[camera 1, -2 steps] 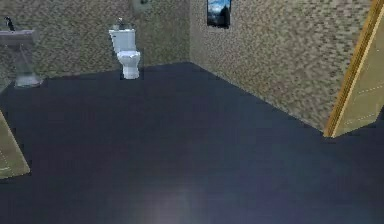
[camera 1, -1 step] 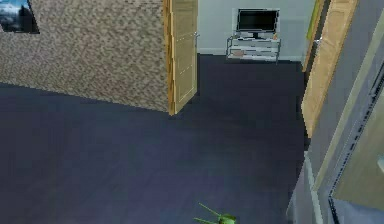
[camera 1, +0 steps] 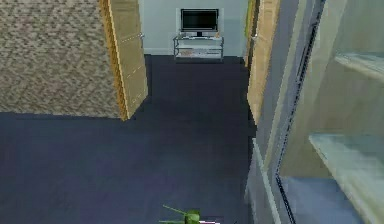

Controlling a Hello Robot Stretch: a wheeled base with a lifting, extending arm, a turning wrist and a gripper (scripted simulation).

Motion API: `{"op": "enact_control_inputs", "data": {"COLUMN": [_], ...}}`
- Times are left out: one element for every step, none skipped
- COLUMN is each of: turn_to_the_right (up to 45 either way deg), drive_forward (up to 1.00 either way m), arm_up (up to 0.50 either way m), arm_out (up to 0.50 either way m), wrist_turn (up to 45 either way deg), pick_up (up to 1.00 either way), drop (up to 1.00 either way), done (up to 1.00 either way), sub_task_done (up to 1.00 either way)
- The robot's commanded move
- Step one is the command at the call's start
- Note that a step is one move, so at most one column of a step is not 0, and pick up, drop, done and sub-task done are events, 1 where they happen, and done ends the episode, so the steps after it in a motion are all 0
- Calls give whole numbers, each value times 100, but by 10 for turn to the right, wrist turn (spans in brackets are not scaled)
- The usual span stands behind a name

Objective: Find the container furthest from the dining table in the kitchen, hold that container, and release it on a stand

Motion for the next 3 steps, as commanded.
{"op": "enact_control_inputs", "data": {"turn_to_the_right": [0, 0, 0], "drive_forward": [100, 100, 100], "arm_up": [0, 0, 0], "arm_out": [0, 0, 0], "wrist_turn": [0, 0, 0], "pick_up": [0, 0, 0], "drop": [0, 0, 0], "done": [0, 0, 0], "sub_task_done": [0, 0, 0]}}
